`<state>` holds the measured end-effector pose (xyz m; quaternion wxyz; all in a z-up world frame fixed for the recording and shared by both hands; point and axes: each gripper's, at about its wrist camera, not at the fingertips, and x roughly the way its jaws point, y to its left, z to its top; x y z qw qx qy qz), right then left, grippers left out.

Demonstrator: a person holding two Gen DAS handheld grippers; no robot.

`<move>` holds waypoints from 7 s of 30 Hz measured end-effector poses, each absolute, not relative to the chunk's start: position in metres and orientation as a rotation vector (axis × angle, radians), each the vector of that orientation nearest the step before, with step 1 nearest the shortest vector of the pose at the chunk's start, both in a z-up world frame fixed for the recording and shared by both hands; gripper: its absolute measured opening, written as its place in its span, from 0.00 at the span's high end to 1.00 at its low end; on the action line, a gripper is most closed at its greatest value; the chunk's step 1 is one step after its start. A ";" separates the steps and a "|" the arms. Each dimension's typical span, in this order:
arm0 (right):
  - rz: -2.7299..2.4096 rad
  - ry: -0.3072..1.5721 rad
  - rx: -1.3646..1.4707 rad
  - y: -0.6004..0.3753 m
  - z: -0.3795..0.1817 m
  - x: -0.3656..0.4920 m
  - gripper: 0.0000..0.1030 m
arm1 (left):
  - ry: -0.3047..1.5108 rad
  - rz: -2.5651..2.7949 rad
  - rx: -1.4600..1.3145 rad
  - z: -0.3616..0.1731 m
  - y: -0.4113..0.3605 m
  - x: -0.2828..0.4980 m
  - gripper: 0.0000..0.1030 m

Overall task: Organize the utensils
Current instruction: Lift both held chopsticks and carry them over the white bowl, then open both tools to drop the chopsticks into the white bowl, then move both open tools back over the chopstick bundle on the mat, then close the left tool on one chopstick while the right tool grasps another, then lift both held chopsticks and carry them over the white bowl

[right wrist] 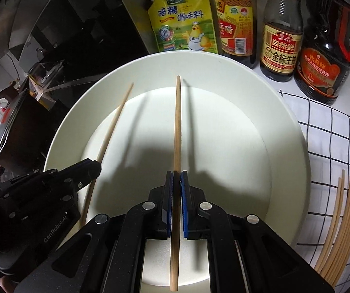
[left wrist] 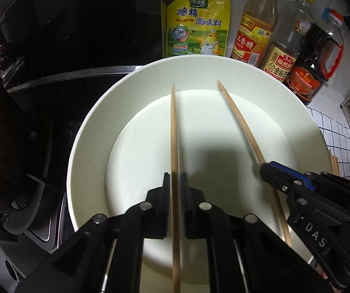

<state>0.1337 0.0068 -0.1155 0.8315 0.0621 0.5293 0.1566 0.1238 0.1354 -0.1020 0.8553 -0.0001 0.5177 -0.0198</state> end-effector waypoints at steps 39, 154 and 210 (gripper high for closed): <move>0.164 1.000 0.172 -0.116 -0.052 0.012 0.59 | 0.994 -0.121 -0.002 -0.043 0.060 0.037 0.31; 0.023 1.071 0.142 -0.271 -0.147 -0.006 0.94 | 1.130 -0.278 0.135 -0.140 -0.117 0.039 0.93; 0.406 1.096 0.103 0.015 -0.105 0.140 0.94 | 1.043 -0.022 -0.054 -0.088 0.138 0.118 0.93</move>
